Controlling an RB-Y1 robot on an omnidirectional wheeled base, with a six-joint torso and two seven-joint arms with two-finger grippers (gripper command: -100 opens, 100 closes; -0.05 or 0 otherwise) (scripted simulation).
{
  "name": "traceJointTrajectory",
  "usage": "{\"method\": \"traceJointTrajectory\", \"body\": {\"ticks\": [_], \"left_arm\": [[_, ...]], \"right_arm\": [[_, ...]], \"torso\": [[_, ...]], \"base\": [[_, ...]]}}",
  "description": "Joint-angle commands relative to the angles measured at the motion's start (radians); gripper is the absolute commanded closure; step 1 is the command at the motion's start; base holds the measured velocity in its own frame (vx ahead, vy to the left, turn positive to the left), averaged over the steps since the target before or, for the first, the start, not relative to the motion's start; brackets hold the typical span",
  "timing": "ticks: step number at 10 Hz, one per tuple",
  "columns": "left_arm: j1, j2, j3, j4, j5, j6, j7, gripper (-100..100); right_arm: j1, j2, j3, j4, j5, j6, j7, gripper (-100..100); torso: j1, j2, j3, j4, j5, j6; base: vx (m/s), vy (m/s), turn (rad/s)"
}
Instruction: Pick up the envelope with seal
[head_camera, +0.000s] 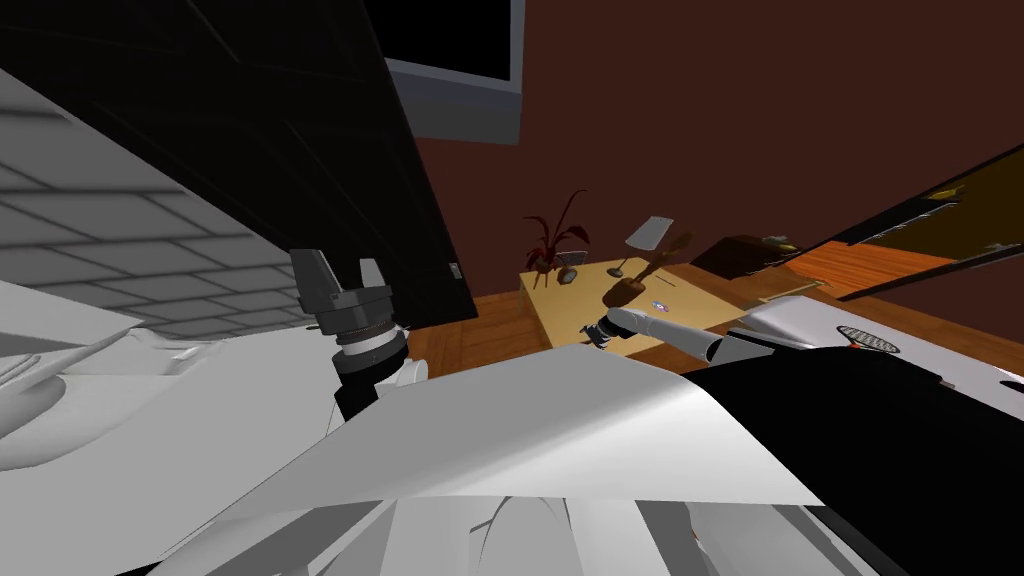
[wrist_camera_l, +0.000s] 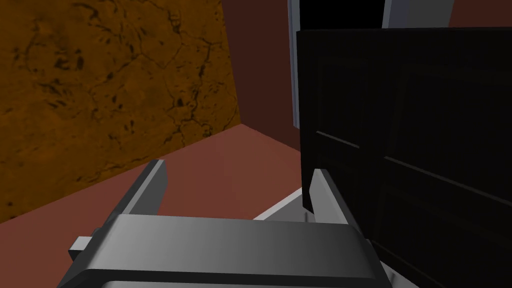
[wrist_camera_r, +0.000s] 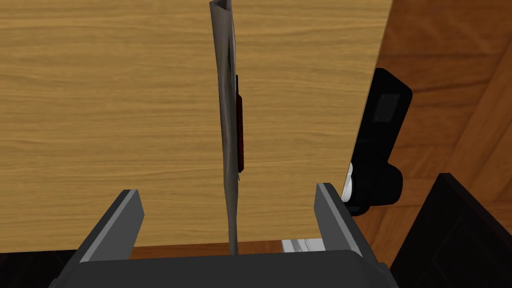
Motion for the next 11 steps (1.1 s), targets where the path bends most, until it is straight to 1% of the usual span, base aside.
{"method": "traceJointTrajectory", "body": {"ticks": [1, 2, 4, 5, 6, 7, 10, 11], "left_arm": [[0.000, 0.000, 0.000, 0.000, 0.000, 0.000, 0.000, 0], [0.000, 0.000, 0.000, 0.000, 0.000, 0.000, 0.000, 0], [0.000, 0.000, 0.000, 0.000, 0.000, 0.000, 0.000, 0], [0.000, 0.000, 0.000, 0.000, 0.000, 0.000, 0.000, 0], [0.000, 0.000, 0.000, 0.000, 0.000, 0.000, 0.000, 0], [0.000, 0.000, 0.000, 0.000, 0.000, 0.000, 0.000, 0], [0.000, 0.000, 0.000, 0.000, 0.000, 0.000, 0.000, 0], [0.000, 0.000, 0.000, 0.000, 0.000, 0.000, 0.000, 0]], "right_arm": [[0.026, 0.009, 0.009, -0.008, 0.012, 0.030, 0.030, -100], [0.038, 0.013, 0.013, -0.011, 0.017, 0.044, 0.045, -100], [0.064, 0.021, 0.021, -0.019, 0.029, 0.074, 0.075, -100], [0.057, 0.016, 0.018, -0.020, 0.025, 0.062, 0.063, -100], [0.059, 0.016, 0.018, -0.022, 0.025, 0.065, 0.065, 100], [0.059, 0.016, 0.018, -0.021, 0.025, 0.065, 0.065, 100], [0.060, 0.015, 0.019, -0.022, 0.025, 0.063, 0.066, 100], [0.060, 0.015, 0.019, -0.021, 0.025, 0.063, 0.066, 0]], "torso": [[0.000, 0.000, 0.000, 0.000, 0.000, 0.000], [0.001, -0.003, -0.001, -0.001, 0.000, 0.001], [0.003, -0.009, -0.005, -0.002, 0.001, 0.000], [0.003, -0.009, -0.005, -0.002, 0.001, 0.000], [0.001, -0.004, -0.003, -0.001, 0.000, -0.001], [0.000, -0.001, 0.000, 0.000, 0.000, 0.000], [-0.003, -0.001, 0.000, 0.000, -0.002, -0.002], [-0.003, 0.000, 0.000, 0.001, -0.002, -0.002]], "base": [[0.104, 0.020, -0.201], [0.175, 0.031, -0.297], [0.179, 0.052, -0.173], [0.066, 0.018, -0.038], [0.013, 0.005, 0.009], [0.002, 0.000, -0.020], [0.000, 0.000, 0.000], [0.000, 0.000, 0.000]]}}
